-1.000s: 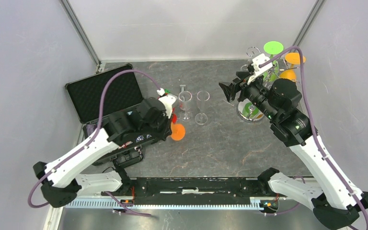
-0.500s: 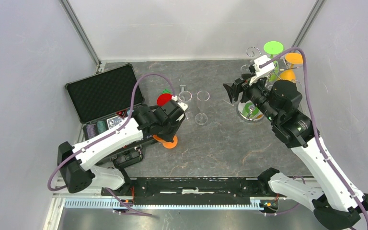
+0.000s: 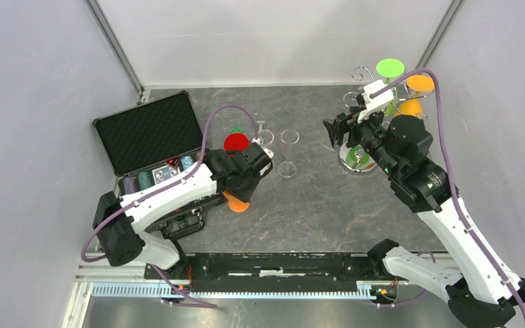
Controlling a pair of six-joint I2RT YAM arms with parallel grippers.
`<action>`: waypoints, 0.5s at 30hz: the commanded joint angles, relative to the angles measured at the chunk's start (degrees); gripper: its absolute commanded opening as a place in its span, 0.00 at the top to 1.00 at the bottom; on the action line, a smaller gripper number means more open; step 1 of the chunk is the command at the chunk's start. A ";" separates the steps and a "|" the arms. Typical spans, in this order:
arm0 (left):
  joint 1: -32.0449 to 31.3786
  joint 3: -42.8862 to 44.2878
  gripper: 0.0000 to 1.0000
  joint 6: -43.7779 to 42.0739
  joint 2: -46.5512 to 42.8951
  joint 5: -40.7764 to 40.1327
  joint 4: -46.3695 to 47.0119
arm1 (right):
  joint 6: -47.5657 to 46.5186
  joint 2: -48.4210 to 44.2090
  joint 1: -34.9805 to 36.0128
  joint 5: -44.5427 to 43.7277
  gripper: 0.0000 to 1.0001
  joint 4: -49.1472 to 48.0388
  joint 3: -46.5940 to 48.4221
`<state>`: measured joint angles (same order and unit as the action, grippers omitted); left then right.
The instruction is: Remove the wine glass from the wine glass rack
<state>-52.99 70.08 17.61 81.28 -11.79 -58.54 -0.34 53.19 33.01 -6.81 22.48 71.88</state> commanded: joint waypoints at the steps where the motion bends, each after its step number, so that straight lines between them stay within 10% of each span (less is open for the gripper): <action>1: -0.18 3.83 0.60 -2.55 -1.27 -1.21 0.67 | -0.71 0.02 0.11 -2.27 0.23 1.41 3.80; 15: -0.09 4.95 0.14 -4.86 -16.98 -2.98 7.67 | -9.71 7.15 0.12 -19.17 0.22 6.63 17.92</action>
<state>-52.99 74.61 15.16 70.17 -13.23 -56.34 -4.69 58.30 33.01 -13.61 28.29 85.36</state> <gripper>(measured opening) 0.805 0.780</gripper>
